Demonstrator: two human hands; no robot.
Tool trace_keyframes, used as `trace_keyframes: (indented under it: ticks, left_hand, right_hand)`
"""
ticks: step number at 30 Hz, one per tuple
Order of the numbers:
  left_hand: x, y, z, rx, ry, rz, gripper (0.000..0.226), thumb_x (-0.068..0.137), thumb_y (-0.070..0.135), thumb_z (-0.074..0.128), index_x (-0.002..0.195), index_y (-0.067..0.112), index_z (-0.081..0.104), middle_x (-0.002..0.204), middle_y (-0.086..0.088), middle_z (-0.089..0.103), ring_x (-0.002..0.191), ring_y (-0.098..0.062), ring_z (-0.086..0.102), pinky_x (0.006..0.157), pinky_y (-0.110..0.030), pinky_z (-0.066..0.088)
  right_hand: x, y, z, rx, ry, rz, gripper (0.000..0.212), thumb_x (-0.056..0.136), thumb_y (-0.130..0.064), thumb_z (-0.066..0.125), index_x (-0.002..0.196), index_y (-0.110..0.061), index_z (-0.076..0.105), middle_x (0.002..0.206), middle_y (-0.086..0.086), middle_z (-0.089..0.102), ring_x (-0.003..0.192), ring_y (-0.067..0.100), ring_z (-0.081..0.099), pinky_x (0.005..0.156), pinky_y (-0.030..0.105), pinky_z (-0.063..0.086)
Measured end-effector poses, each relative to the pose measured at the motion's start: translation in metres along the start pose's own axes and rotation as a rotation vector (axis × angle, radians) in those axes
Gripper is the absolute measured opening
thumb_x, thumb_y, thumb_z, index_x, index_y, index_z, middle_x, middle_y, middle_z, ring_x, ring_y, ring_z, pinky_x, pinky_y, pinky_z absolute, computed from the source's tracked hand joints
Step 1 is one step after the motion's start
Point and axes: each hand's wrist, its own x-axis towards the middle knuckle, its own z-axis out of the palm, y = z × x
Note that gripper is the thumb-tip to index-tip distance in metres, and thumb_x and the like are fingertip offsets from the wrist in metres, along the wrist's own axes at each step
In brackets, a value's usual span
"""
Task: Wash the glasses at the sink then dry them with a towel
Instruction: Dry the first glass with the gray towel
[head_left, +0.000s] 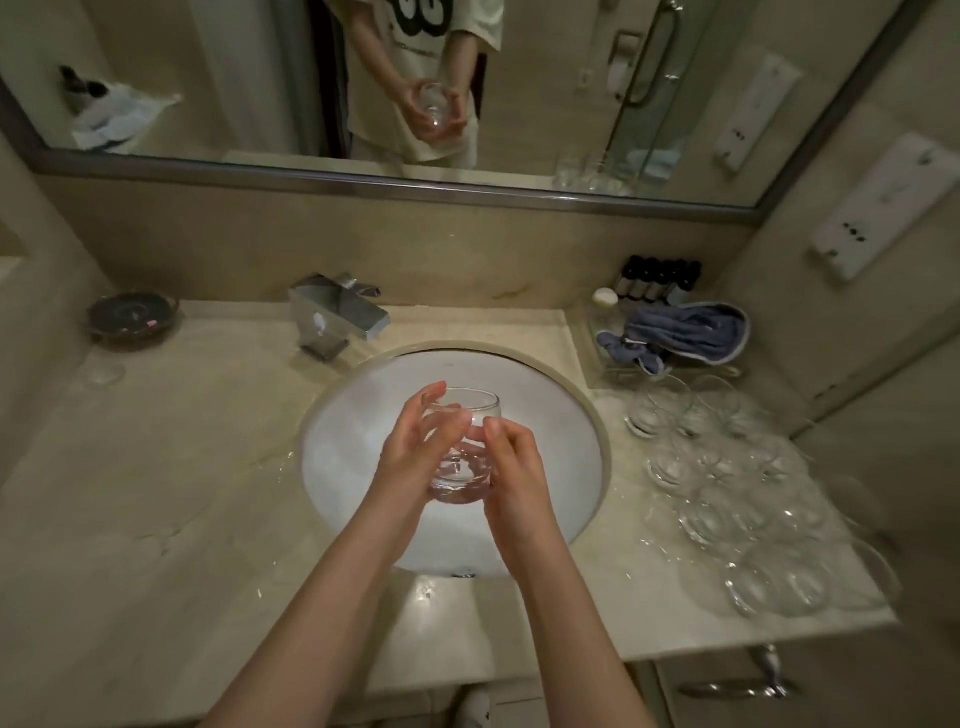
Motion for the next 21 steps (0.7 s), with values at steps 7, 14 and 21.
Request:
trace_keyframes:
  ticks: [7,14,21]
  left_hand:
    - [-0.004,-0.004,0.036,-0.014,-0.096,-0.005,0.052,0.074,0.037,0.077,0.122,0.040,0.056,0.118,-0.007,0.067,0.094,-0.024,0.072,0.078,-0.048,0.058]
    - [0.013,-0.010,0.090,-0.034,-0.090,0.017,0.056,0.073,0.032,0.071,0.127,0.033,0.055,0.118,-0.006,0.065,0.099,-0.025,0.071,0.084,-0.050,0.056]
    - [0.054,-0.021,0.136,-0.050,0.048,0.037,0.064,0.064,0.029,0.086,0.121,0.034,0.057,0.112,0.003,0.065,0.091,-0.014,0.070,0.070,-0.034,0.057]
  right_hand:
    - [-0.021,-0.026,-0.041,-0.089,-0.010,-0.087,0.056,0.075,-0.046,0.058,0.116,-0.009,0.057,0.090,-0.012,0.069,0.083,0.000,0.067,0.074,0.021,0.052]
    - [-0.001,-0.049,-0.084,-0.095,0.046,-0.106,0.054,0.078,-0.045,0.060,0.119,-0.010,0.057,0.108,0.007,0.067,0.092,0.012,0.065,0.075,0.023,0.050]
    - [0.063,-0.082,-0.139,-0.199,-0.026,-0.111,0.014,0.096,-0.026,0.056,0.109,-0.022,0.057,0.117,0.006,0.063,0.104,0.017,0.061,0.086,0.032,0.052]
